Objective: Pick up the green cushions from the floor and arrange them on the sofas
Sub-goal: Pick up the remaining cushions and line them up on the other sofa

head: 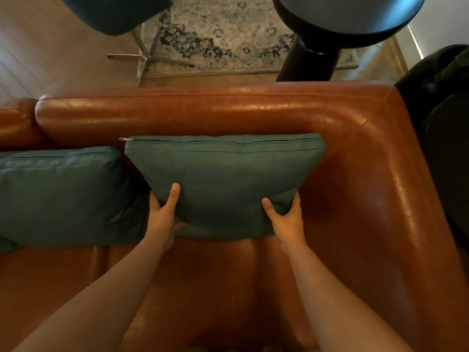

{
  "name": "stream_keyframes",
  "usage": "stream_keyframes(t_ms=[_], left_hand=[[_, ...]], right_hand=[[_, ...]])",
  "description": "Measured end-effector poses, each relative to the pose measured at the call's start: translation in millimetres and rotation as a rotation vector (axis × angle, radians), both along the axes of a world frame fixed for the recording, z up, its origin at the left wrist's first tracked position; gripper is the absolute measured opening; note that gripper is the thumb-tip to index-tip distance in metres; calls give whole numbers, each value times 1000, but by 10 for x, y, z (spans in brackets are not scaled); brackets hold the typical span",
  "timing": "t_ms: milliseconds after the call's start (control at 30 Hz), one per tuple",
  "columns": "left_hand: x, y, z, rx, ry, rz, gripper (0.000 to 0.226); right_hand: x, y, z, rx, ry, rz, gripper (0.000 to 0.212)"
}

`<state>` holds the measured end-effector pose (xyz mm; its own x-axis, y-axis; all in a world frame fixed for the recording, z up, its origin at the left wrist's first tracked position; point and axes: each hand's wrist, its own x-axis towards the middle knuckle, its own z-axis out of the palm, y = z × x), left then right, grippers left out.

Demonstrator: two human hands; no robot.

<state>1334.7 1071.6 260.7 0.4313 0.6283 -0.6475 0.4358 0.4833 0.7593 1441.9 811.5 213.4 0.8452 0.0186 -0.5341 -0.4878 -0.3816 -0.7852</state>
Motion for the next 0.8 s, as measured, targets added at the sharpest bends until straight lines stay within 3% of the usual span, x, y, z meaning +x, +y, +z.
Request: stream_keyframes(t_ms=[67, 200, 367, 533, 633, 700, 800], left_hand=[[-174, -87, -55, 63, 22, -10, 118], [-326, -216, -230, 206, 227, -200, 141], [-64, -270, -438, 234, 322, -233, 160], [-58, -342, -429, 277, 420, -267, 147], [-96, -334, -237, 267, 443, -286, 160], [-127, -332, -32, 254, 423, -276, 163], [-156, -432, 417, 309, 376, -313, 142]], right_hand=[[-69, -57, 33, 16, -25, -32, 128], [-253, -89, 66, -35, 40, -44, 153], [-224, 76, -215, -50, 5, 1, 151], [-190, 173, -131, -117, -6, 10, 146], [-246, 204, 120, -171, 50, -1, 142], [-302, 209, 379, -201, 58, -7, 128], [-407, 178, 759, -268, -7, 4, 117]])
